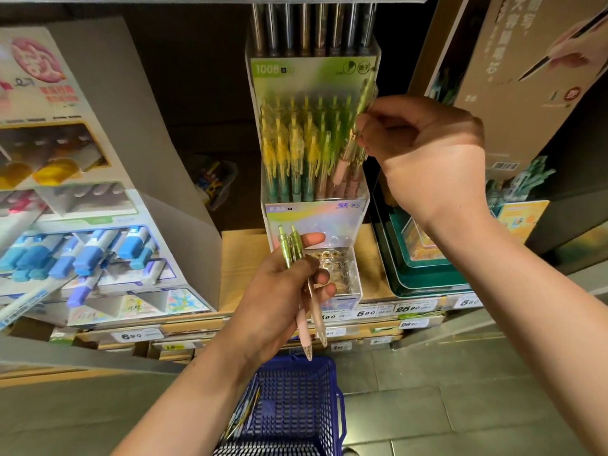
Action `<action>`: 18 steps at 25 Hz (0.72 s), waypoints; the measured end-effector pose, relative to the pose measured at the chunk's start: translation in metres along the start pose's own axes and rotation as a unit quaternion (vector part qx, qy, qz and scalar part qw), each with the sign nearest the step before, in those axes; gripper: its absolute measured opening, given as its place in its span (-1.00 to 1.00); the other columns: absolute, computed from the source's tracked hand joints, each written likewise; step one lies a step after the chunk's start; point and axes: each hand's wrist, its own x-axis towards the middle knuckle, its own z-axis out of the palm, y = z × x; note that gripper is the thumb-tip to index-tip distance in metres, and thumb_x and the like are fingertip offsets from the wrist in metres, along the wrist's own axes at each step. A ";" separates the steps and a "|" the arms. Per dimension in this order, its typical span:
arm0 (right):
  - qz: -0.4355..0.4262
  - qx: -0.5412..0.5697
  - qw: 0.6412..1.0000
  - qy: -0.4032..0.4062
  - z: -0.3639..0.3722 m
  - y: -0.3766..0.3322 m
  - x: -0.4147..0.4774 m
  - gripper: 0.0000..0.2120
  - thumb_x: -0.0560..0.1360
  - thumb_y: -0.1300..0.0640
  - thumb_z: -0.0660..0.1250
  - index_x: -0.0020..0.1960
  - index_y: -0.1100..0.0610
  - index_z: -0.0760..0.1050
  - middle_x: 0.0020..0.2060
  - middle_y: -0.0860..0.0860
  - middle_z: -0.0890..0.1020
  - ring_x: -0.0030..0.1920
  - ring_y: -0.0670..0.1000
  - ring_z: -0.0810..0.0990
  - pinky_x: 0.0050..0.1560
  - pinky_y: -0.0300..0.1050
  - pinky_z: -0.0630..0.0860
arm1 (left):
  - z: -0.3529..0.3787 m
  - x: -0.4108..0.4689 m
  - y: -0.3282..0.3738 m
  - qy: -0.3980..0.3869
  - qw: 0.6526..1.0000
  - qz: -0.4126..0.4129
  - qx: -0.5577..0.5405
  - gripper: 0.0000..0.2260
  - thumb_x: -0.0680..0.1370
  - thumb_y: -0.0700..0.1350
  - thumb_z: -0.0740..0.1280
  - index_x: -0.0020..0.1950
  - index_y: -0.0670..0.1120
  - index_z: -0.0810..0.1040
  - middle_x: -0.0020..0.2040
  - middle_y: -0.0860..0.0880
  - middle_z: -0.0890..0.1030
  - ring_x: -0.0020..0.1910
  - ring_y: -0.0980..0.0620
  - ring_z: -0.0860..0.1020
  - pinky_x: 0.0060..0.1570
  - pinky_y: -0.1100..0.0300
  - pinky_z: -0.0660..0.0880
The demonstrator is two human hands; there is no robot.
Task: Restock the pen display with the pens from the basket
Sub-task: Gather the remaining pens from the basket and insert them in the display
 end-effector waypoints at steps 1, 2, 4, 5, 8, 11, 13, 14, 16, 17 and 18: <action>-0.003 -0.020 1.000 0.000 0.000 0.000 -0.001 -0.86 0.50 0.09 0.45 0.04 0.07 0.69 -0.25 -0.17 0.67 -0.20 -0.18 0.68 -0.04 -0.24 0.63 | -0.001 0.000 0.000 -0.005 1.000 0.000 0.006 -0.75 0.69 -0.30 0.20 0.33 -0.17 0.53 -0.29 -0.09 0.55 -0.28 0.00 0.56 -0.16 0.14 0.62; -0.001 -0.040 0.999 -0.005 0.001 0.000 -0.003 -0.86 0.51 0.09 0.45 0.04 0.07 0.70 -0.26 -0.17 0.66 -0.21 -0.19 0.67 -0.06 -0.28 0.61 | -0.002 0.000 -0.001 -0.007 1.000 0.002 0.012 -0.77 0.68 -0.28 0.22 0.32 -0.17 0.54 -0.27 -0.09 0.58 -0.25 0.00 0.58 -0.12 0.13 0.64; -0.002 -0.084 0.996 -0.024 0.005 0.004 -0.011 -0.86 0.52 0.10 0.45 0.05 0.09 0.70 -0.23 -0.10 0.69 -0.19 -0.13 0.66 -0.05 -0.24 0.59 | -0.003 0.000 -0.002 -0.007 1.000 0.010 0.022 -0.81 0.66 -0.25 0.26 0.26 -0.17 0.56 -0.24 -0.07 0.61 -0.21 0.00 0.60 -0.10 0.13 0.65; -0.006 -0.106 0.994 -0.036 0.007 0.007 -0.015 -0.86 0.52 0.10 0.45 0.05 0.09 0.70 -0.21 -0.05 0.71 -0.18 -0.09 0.67 -0.05 -0.20 0.58 | -0.003 0.001 -0.003 -0.007 1.000 0.012 0.027 -0.83 0.65 -0.24 0.27 0.23 -0.18 0.57 -0.23 -0.07 0.61 -0.20 0.00 0.60 -0.10 0.14 0.64; -0.008 -0.149 0.987 -0.065 0.012 0.013 -0.025 -0.88 0.53 0.10 0.43 0.04 0.05 0.70 -0.17 -0.07 0.72 -0.17 -0.06 0.66 -0.09 -0.25 0.52 | -0.004 0.002 -0.005 -0.022 0.999 0.014 0.039 -0.88 0.65 -0.23 0.30 0.16 -0.20 0.55 -0.24 -0.07 0.57 -0.22 0.01 0.56 -0.14 0.16 0.60; -0.003 -0.169 0.983 -0.066 0.014 0.016 -0.027 -0.89 0.54 0.05 0.42 0.04 0.00 0.68 -0.18 -0.12 0.70 -0.18 -0.07 0.66 -0.10 -0.19 0.57 | -0.006 0.002 -0.003 -0.038 0.999 0.018 0.034 -0.86 0.64 -0.20 0.33 0.17 -0.19 0.57 -0.24 -0.07 0.54 -0.24 0.01 0.54 -0.16 0.18 0.58; 0.021 -0.186 0.980 -0.071 0.014 0.016 -0.029 -0.87 0.54 0.00 0.41 0.04 -0.03 0.69 -0.18 -0.08 0.73 -0.18 -0.03 0.67 -0.11 -0.09 0.61 | -0.005 0.001 0.000 -0.035 0.999 0.016 0.027 -0.80 0.61 -0.17 0.36 0.21 -0.18 0.60 -0.23 -0.11 0.58 -0.22 -0.01 0.58 -0.15 0.21 0.59; 0.034 -0.195 0.978 -0.073 0.014 0.017 -0.032 -0.87 0.54 -0.01 0.41 0.02 -0.04 0.69 -0.20 -0.07 0.73 -0.18 -0.03 0.67 -0.11 -0.10 0.61 | -0.004 0.001 0.000 -0.033 0.999 0.016 0.022 -0.77 0.59 -0.15 0.37 0.23 -0.17 0.61 -0.21 -0.12 0.61 -0.20 -0.02 0.61 -0.13 0.21 0.61; 0.060 -0.188 0.978 -0.066 0.010 0.019 -0.041 -0.90 0.53 -0.02 0.40 -0.07 -0.06 0.69 -0.28 -0.11 0.71 -0.22 -0.10 0.66 -0.14 -0.22 0.57 | -0.002 0.000 0.002 -0.031 0.999 0.023 0.015 -0.79 0.56 -0.14 0.39 0.17 -0.09 0.67 -0.18 -0.12 0.67 -0.16 -0.02 0.68 -0.07 0.12 0.67; 0.087 -0.156 0.981 -0.071 0.009 0.019 -0.048 -0.89 0.54 -0.01 0.39 -0.11 -0.07 0.67 -0.31 -0.13 0.70 -0.24 -0.14 0.66 -0.17 -0.31 0.53 | -0.001 0.000 0.003 -0.035 0.999 0.030 0.015 -0.83 0.55 -0.14 0.40 0.12 -0.04 0.70 -0.16 -0.10 0.69 -0.13 -0.02 0.69 -0.03 0.08 0.68; 0.126 -0.102 0.982 -0.095 0.008 0.020 -0.054 -0.88 0.55 0.01 0.38 -0.13 -0.08 0.66 -0.29 -0.16 0.70 -0.23 -0.17 0.65 -0.17 -0.36 0.50 | 0.000 -0.001 0.005 -0.045 0.998 0.038 0.013 -0.85 0.55 -0.13 0.41 0.09 -0.02 0.72 -0.13 -0.09 0.71 -0.11 -0.02 0.70 0.00 0.07 0.68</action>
